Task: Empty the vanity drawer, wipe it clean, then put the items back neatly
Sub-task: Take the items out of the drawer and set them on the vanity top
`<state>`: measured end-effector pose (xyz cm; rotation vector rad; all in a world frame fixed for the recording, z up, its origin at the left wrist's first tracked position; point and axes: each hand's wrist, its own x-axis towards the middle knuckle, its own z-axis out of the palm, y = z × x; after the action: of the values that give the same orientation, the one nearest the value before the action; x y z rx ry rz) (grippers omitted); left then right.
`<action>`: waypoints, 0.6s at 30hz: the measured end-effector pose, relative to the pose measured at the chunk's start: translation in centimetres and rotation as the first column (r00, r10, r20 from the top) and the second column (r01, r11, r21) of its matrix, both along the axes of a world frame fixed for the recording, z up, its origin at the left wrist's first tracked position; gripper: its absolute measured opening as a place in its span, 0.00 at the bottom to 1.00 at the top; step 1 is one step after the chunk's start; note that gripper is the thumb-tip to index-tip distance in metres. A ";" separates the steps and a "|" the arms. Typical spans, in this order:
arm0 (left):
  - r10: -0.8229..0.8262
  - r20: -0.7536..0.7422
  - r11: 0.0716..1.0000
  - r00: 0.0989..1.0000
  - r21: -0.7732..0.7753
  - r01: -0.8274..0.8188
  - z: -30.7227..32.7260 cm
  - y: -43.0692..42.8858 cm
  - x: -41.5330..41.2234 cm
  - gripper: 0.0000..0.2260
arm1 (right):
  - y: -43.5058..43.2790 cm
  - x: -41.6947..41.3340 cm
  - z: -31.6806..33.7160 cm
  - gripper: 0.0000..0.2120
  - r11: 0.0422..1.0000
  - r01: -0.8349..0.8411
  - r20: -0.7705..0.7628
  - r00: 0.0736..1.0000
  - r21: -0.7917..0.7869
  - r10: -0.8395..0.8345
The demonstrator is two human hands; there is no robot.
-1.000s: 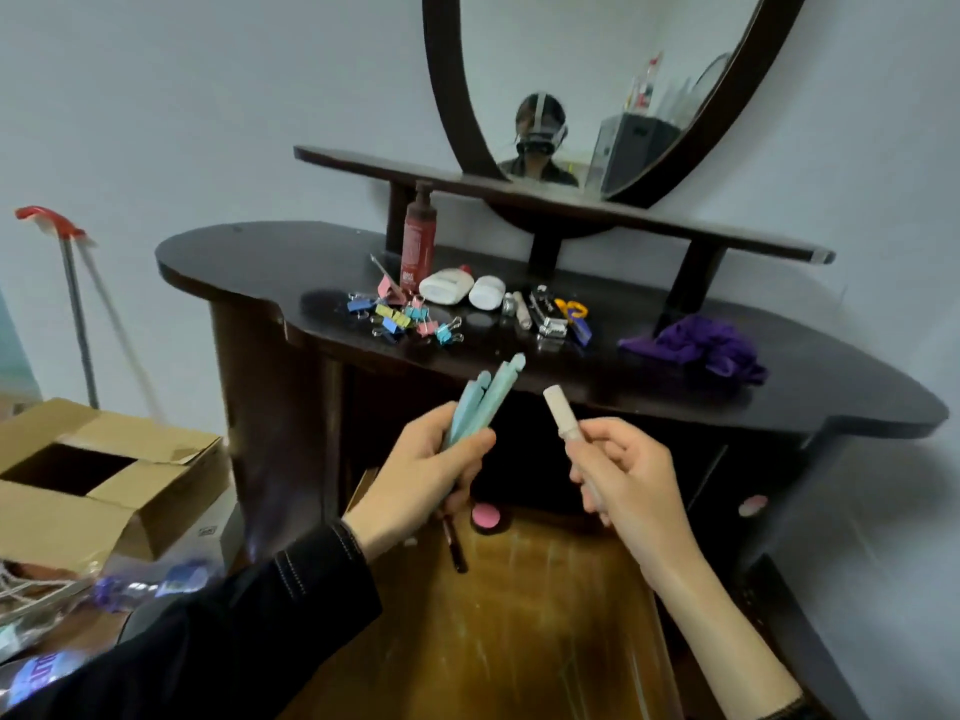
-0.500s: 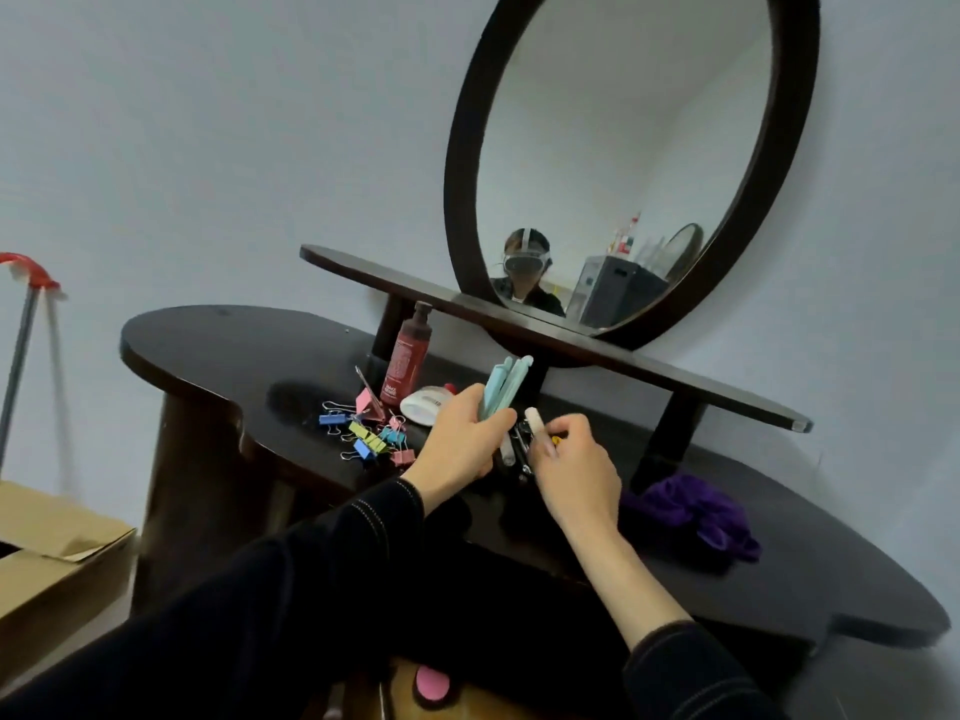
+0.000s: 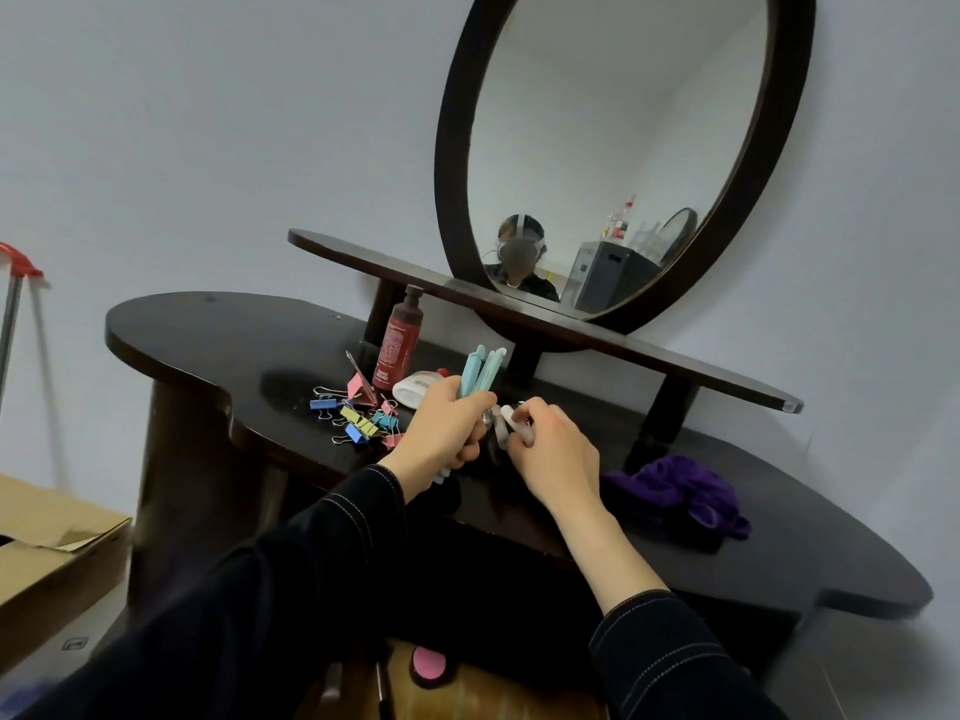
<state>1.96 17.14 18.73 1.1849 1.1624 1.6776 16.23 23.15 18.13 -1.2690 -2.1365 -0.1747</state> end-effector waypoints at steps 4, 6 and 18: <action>0.006 0.011 1.000 1.000 -0.005 -0.005 -0.1 0.1 0.0 0.09 | 0.2 -0.1 -0.2 0.12 1.000 0.021 0.125 0.992 0.023 -0.024; 0.010 0.015 1.000 1.000 -0.004 -0.010 -0.1 0.1 0.0 0.10 | 0.3 -0.1 -0.2 0.13 1.000 0.013 0.142 0.990 -0.009 -0.012; 0.001 0.008 1.000 1.000 -0.017 -0.001 0.0 -0.1 -0.2 0.07 | 0.1 0.7 0.2 0.09 0.993 0.102 -0.169 0.981 0.054 -0.091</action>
<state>1.80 17.06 18.75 1.1662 1.1705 1.6682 16.96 23.26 18.28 -1.3048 -1.9158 -0.1693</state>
